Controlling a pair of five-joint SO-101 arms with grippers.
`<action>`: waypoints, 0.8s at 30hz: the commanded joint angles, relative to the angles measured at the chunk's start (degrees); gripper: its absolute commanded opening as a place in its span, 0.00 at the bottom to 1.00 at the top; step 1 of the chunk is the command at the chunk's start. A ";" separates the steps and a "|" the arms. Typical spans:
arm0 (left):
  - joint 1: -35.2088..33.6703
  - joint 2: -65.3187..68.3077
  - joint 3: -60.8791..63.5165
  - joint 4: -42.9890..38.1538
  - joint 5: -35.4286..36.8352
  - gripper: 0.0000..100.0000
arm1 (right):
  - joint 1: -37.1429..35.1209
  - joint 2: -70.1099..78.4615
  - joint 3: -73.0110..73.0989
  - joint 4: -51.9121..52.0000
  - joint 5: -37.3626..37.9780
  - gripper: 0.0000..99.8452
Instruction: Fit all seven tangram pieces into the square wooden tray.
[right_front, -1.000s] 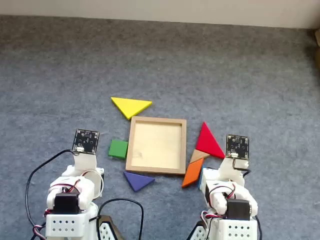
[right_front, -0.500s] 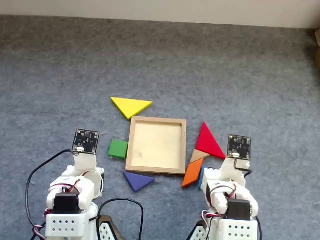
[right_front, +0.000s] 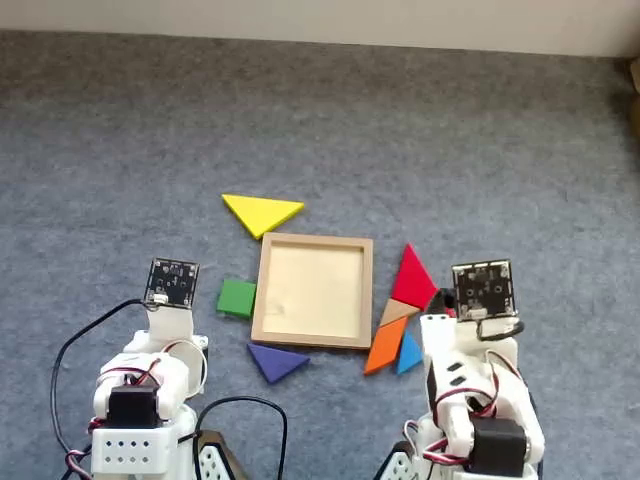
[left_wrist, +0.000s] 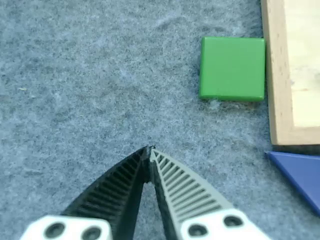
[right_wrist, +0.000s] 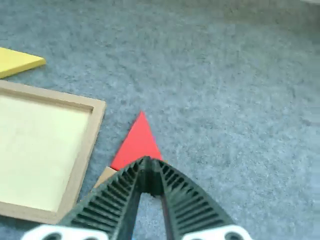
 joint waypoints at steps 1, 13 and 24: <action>-0.48 -1.71 1.10 0.53 -0.18 0.01 | -3.74 8.04 -6.37 -1.89 0.70 0.03; -0.48 -1.71 1.10 0.53 -0.18 0.01 | -4.44 54.81 -25.10 -5.05 -7.56 0.35; -0.48 -1.71 1.10 0.53 -0.18 0.01 | -14.29 79.34 -27.03 -15.96 -7.82 0.35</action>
